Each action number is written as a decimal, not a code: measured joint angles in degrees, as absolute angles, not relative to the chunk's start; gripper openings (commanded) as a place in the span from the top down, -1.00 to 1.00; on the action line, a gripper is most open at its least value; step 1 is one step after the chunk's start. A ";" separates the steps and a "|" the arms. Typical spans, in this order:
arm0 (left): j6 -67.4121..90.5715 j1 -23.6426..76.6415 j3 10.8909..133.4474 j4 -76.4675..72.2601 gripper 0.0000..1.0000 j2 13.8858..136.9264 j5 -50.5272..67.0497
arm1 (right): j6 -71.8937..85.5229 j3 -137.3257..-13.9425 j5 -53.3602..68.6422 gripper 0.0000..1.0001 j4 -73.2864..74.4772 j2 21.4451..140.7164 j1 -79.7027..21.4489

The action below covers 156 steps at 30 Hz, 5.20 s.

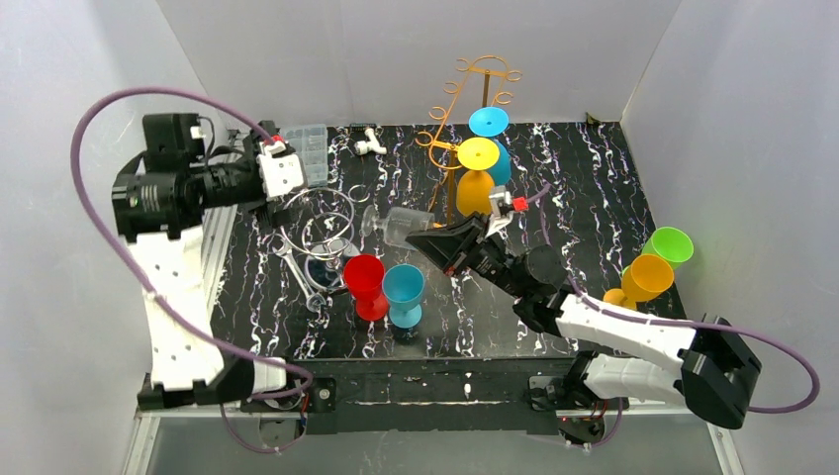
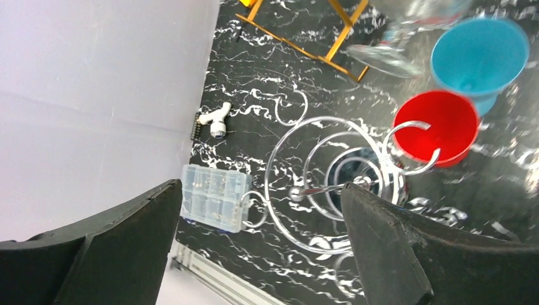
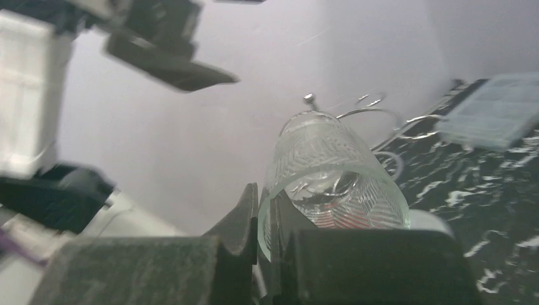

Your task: Place the wine glass upside down on the wine glass rack

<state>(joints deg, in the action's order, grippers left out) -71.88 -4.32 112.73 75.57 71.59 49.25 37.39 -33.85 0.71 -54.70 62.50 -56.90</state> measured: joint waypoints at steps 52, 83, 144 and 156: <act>-119.55 3.49 83.24 65.76 -0.40 65.60 38.22 | 45.25 -47.24 33.06 0.97 -54.48 75.83 -39.48; -84.58 8.29 115.79 85.34 -0.23 92.14 37.15 | 50.48 -40.23 29.02 0.97 -58.67 70.35 -39.00; 6.63 -6.61 78.06 5.87 1.00 72.60 61.01 | 66.63 -37.91 16.82 0.97 -80.03 71.42 -37.89; 13.69 -6.76 100.40 4.82 1.00 72.53 61.12 | 65.14 -63.79 9.50 0.97 -83.83 83.11 -45.15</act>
<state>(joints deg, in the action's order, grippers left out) 13.69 -6.76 100.40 4.82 72.53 61.12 65.14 -63.79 9.50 -83.83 83.11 -45.15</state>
